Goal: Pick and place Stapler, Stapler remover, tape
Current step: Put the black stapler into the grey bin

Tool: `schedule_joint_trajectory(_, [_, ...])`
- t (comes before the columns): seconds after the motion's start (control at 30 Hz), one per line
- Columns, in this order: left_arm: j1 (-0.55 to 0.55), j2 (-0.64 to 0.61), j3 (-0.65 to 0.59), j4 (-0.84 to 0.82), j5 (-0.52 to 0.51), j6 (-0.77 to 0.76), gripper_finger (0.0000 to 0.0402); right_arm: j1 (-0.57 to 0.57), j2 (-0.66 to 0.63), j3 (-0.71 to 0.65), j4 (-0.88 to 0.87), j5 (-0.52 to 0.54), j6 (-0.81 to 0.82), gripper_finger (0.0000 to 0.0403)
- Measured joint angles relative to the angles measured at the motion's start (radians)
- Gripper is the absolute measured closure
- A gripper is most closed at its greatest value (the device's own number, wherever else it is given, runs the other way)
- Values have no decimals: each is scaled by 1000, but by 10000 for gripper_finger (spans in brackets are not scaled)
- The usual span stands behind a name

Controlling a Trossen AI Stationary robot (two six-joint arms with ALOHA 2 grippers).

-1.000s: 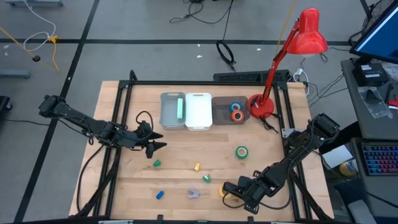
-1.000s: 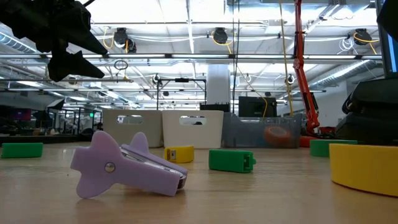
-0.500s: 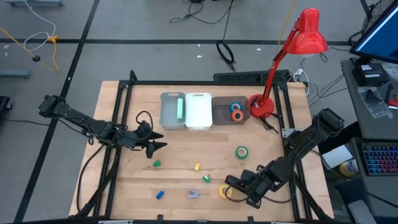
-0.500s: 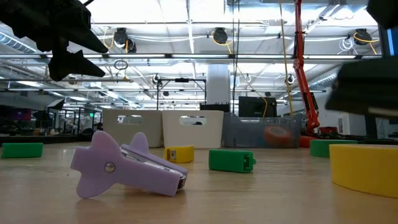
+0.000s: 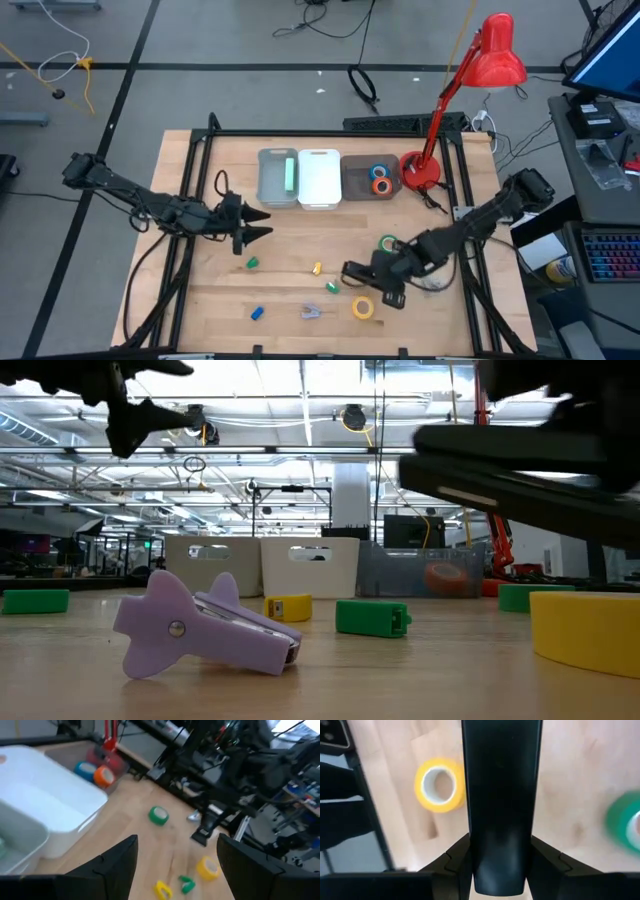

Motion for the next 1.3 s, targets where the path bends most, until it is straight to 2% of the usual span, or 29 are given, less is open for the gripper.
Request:
schedule_joint_trajectory(0.3, [17,2,94,-47,0,104,131,-140,0,49,-57,-2,-293,274])
schedule_joint_trajectory(0.43, [36,42,193,-150,0,177,131,-201,0,70,-58,8,-394,274])
schedule_joint_trajectory(0.63, [70,181,376,-353,10,275,131,-268,0,122,-51,81,-513,274])
schedule_joint_trajectory(1.0, [173,433,680,-642,163,407,131,-316,5,135,-56,132,-589,274])
schedule_joint_trajectory(1.13, [214,522,788,-714,212,471,131,-317,6,135,-56,135,-596,274])
schedule_joint_trajectory(1.3, [259,633,894,-746,326,542,131,-317,6,135,-56,159,-603,274])
